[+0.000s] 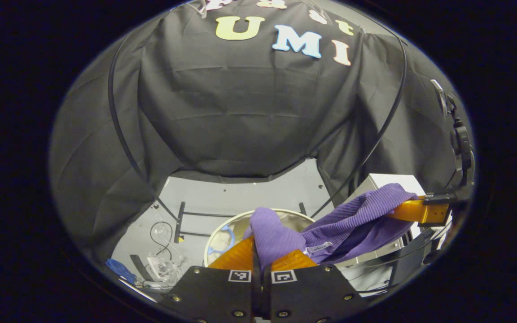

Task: Grasp the clothes on the hanger with both hands and then place them into the laundry hamper below.

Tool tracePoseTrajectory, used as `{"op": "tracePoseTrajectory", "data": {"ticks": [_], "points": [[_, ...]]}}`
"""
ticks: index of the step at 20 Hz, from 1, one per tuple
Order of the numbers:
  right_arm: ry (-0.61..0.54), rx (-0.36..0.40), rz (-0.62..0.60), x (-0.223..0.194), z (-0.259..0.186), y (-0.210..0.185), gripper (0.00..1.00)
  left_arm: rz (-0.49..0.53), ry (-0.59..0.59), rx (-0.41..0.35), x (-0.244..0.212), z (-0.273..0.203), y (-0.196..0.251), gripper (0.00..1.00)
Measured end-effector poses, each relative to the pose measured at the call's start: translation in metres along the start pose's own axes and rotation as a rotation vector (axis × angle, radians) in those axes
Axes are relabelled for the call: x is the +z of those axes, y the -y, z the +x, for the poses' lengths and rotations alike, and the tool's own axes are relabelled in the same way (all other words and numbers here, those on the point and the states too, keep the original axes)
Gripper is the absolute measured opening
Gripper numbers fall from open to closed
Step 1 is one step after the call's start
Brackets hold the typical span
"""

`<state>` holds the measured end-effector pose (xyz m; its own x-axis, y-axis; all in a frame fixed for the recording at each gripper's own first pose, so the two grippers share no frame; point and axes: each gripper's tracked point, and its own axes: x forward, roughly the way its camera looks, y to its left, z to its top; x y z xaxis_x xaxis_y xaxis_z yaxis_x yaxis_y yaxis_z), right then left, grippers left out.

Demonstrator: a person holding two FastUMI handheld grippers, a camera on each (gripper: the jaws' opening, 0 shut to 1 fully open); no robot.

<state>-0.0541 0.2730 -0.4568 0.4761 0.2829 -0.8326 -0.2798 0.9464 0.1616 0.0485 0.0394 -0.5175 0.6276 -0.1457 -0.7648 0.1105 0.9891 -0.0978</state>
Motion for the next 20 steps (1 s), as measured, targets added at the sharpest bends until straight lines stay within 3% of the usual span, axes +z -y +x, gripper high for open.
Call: {"op": "tracePoseTrajectory", "data": {"ticks": [4, 9, 10, 11, 12, 14, 15, 18, 20], "points": [[-0.023, 0.014, -0.004, -0.002, 0.004, -0.006, 0.06, 0.024, -0.031, 0.047, -0.005, -0.001, -0.009, 0.01], [-0.089, 0.055, 0.027, -0.016, 0.002, -0.012, 0.21, -0.021, -0.066, 0.08, -0.01, 0.001, -0.019, 0.06], [-0.092, 0.073, 0.04, -0.016, 0.0, -0.017, 0.19, -0.021, -0.069, 0.087, -0.009, -0.003, -0.023, 0.06], [-0.095, 0.09, 0.047, -0.014, -0.005, -0.021, 0.37, -0.024, -0.059, 0.09, -0.006, -0.006, -0.025, 0.07], [-0.09, 0.103, 0.05, -0.012, -0.008, -0.023, 0.52, -0.03, -0.051, 0.089, -0.003, -0.011, -0.025, 0.13], [-0.07, 0.087, 0.039, -0.004, -0.016, -0.02, 0.83, -0.04, -0.04, 0.095, 0.003, -0.022, -0.027, 0.38], [-0.057, 0.072, 0.035, 0.002, -0.02, -0.016, 0.92, -0.043, -0.033, 0.106, 0.008, -0.027, -0.03, 0.51], [-0.004, 0.056, 0.047, 0.023, -0.038, -0.01, 0.96, -0.037, -0.003, 0.143, 0.023, -0.048, -0.037, 0.89], [0.05, 0.039, 0.05, 0.044, -0.055, -0.002, 0.96, -0.024, 0.037, 0.154, 0.044, -0.07, -0.036, 0.89]]}}
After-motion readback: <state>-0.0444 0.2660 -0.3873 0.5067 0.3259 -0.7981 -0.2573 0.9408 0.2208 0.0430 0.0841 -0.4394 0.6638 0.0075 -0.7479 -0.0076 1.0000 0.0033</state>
